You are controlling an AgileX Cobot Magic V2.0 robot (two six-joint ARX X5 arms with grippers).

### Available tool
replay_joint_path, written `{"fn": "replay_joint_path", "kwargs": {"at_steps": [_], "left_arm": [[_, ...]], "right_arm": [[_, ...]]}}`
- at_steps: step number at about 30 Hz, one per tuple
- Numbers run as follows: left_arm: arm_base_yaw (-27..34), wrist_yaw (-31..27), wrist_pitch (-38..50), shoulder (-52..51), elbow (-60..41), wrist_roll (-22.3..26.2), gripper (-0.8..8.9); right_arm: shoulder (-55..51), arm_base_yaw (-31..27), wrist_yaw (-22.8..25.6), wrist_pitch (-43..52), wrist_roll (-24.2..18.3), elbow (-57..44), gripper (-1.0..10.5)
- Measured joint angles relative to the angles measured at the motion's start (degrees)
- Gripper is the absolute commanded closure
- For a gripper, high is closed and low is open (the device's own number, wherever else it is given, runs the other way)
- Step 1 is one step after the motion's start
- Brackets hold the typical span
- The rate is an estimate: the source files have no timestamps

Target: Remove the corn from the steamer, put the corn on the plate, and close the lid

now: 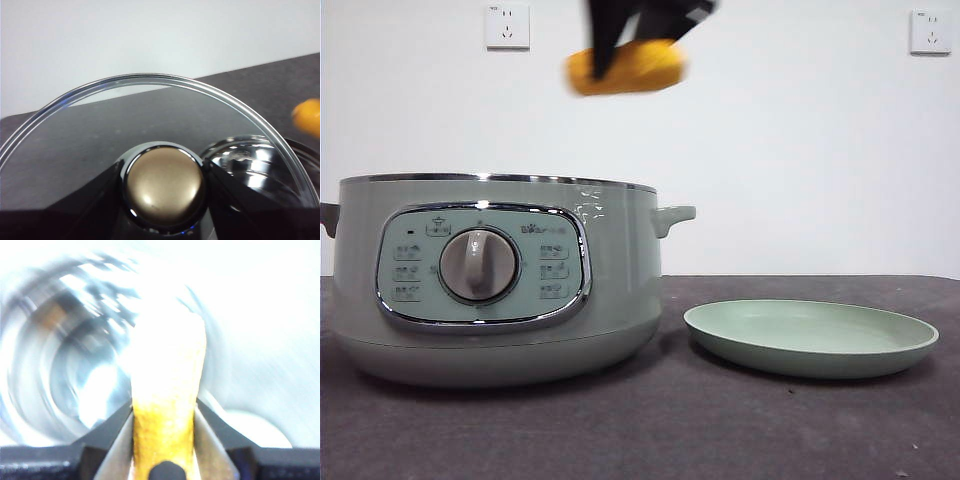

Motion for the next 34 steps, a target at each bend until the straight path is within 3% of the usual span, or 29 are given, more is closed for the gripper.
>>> {"fn": "replay_joint_path", "kwargs": {"at_steps": [8, 17, 23, 34], "left_arm": [[-0.02, 7.67, 4.42, 5.6, 0.0, 0.0, 8.22], [-0.04, 11.34, 7.28, 9.42, -0.02, 0.0, 8.22], [-0.04, 12.52, 8.59, 10.03, -0.02, 0.0, 8.22], [-0.04, 12.55, 8.87, 10.14, -0.02, 0.0, 8.22]], "right_arm": [[-5.62, -8.74, 0.02, -14.56, 2.99, -0.02, 9.6], [-5.75, -14.75, 0.04, -13.99, 7.82, -7.13, 9.6], [-5.68, -14.62, 0.0, -3.28, 8.44, -19.98, 9.6], [-5.62, -14.69, 0.0, 25.79, 10.56, -43.6, 9.6]]}}
